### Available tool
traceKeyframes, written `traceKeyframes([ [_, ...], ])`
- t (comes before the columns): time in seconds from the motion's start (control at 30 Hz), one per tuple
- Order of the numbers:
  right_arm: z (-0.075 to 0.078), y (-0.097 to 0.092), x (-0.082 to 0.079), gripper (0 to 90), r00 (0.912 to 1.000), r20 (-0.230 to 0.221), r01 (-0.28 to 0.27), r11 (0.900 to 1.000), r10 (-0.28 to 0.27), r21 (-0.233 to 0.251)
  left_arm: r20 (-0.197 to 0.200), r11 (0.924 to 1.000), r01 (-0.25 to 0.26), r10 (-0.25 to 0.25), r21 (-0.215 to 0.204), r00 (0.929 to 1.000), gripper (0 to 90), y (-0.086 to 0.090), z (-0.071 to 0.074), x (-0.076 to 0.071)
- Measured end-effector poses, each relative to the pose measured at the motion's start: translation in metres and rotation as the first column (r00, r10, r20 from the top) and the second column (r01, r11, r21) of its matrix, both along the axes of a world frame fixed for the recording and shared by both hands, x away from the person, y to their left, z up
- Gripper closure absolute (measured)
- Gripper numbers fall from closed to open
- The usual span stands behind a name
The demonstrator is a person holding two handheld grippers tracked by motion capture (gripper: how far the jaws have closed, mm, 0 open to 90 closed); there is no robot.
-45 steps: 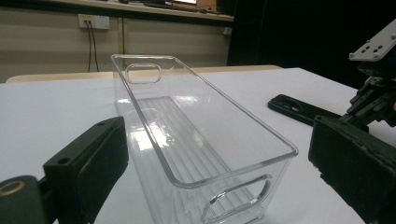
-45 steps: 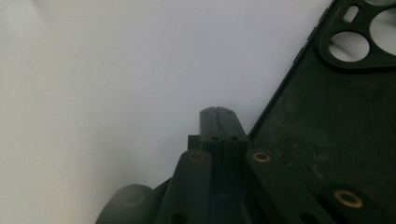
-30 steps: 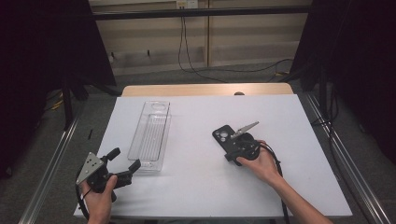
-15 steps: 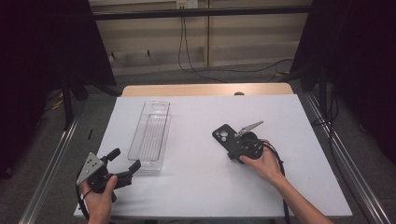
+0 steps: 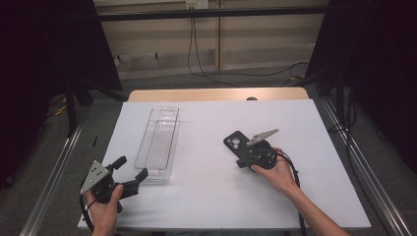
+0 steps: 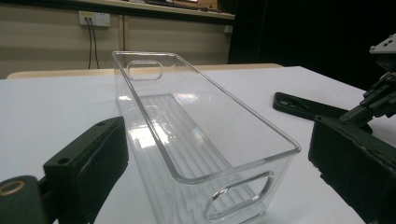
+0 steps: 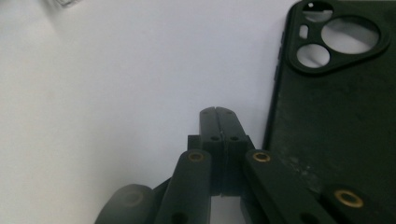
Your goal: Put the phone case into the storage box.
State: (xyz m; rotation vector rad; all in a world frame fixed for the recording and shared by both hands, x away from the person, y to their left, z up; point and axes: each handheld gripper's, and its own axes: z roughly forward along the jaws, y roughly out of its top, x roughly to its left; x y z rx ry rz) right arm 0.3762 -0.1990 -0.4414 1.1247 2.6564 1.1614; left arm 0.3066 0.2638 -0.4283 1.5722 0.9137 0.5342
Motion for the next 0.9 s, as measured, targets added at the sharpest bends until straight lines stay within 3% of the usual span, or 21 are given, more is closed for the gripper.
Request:
traceKeyframes([
  [0.07, 0.001, 0.0, -0.002, 88.7, 0.9999, 0.015, -0.001, 0.9998, 0.001, 0.018, 0.001, 1.0, 0.0, 0.0, 0.0, 1.0, 4.9, 0.0, 0.0, 0.0],
  [0.3, 0.007, -0.004, -0.006, 64.3, 0.9988, 0.048, -0.014, 0.9978, 0.01, 0.065, 0.0, 1.0, -0.001, 0.001, -0.003, 1.0, 4.9, 0.001, 0.0, 0.0],
  [0.43, 0.012, -0.004, -0.007, 42.5, 0.9955, 0.094, 0.003, 0.9979, -0.009, 0.065, 0.003, 1.0, 0.001, -0.001, -0.002, 1.0, 4.9, 0.001, 0.0, 0.0],
  [0.5, 0.012, -0.002, -0.007, 25.9, 0.9937, 0.108, 0.025, 0.9976, -0.032, 0.065, 0.003, 1.0, 0.001, -0.001, -0.004, 1.0, 4.9, 0.0, 0.0, 0.0],
  [0.67, 0.012, -0.003, -0.006, 1.5, 0.9941, 0.102, 0.032, 0.9977, -0.038, 0.059, 0.008, 1.0, 0.002, -0.002, -0.002, 1.0, 4.9, 0.001, 0.001, 0.0],
  [0.73, 0.014, -0.004, -0.007, 3.3, 0.9935, 0.107, 0.033, 0.9974, -0.04, 0.064, 0.008, 1.0, -0.003, 0.003, -0.006, 1.0, 4.9, 0.003, 0.001, 0.0],
  [0.8, 0.017, -0.006, -0.008, 6.5, 0.9915, 0.103, 0.072, 0.9951, -0.079, 0.068, 0.008, 0.9999, -0.009, 0.009, -0.014, 0.9999, 4.9, 0.003, 0.001, 0.0],
  [0.9, 0.02, -0.01, -0.008, 6.4, 0.9933, 0.086, 0.07, 0.9932, -0.078, 0.093, 0.008, 0.9999, -0.011, 0.012, -0.011, 0.9999, 4.9, 0.004, 0.001, -0.001],
])
